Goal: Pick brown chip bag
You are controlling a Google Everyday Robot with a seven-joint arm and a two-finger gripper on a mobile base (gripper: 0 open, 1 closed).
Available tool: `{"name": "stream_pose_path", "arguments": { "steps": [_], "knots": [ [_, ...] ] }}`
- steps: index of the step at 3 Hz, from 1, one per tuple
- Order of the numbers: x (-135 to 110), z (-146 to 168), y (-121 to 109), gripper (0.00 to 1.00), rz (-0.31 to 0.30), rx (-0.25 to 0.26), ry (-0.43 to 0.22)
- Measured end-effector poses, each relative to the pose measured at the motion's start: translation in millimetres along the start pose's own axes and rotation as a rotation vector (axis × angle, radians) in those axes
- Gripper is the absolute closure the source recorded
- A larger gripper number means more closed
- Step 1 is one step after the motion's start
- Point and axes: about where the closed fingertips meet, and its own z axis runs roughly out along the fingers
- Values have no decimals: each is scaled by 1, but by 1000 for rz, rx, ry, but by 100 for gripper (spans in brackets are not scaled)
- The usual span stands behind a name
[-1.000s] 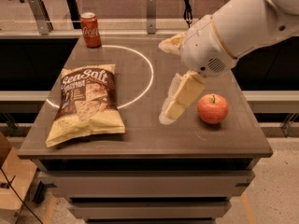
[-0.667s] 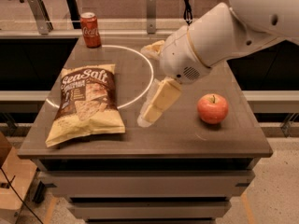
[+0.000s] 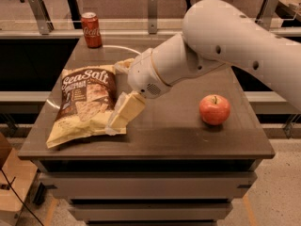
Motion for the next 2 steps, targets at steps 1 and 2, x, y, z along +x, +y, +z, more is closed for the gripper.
{"name": "stream_pose_path", "arguments": {
  "steps": [1, 2],
  "knots": [
    [4, 33, -4, 0, 25, -24, -31],
    [11, 58, -9, 0, 48, -45, -51]
  ]
}}
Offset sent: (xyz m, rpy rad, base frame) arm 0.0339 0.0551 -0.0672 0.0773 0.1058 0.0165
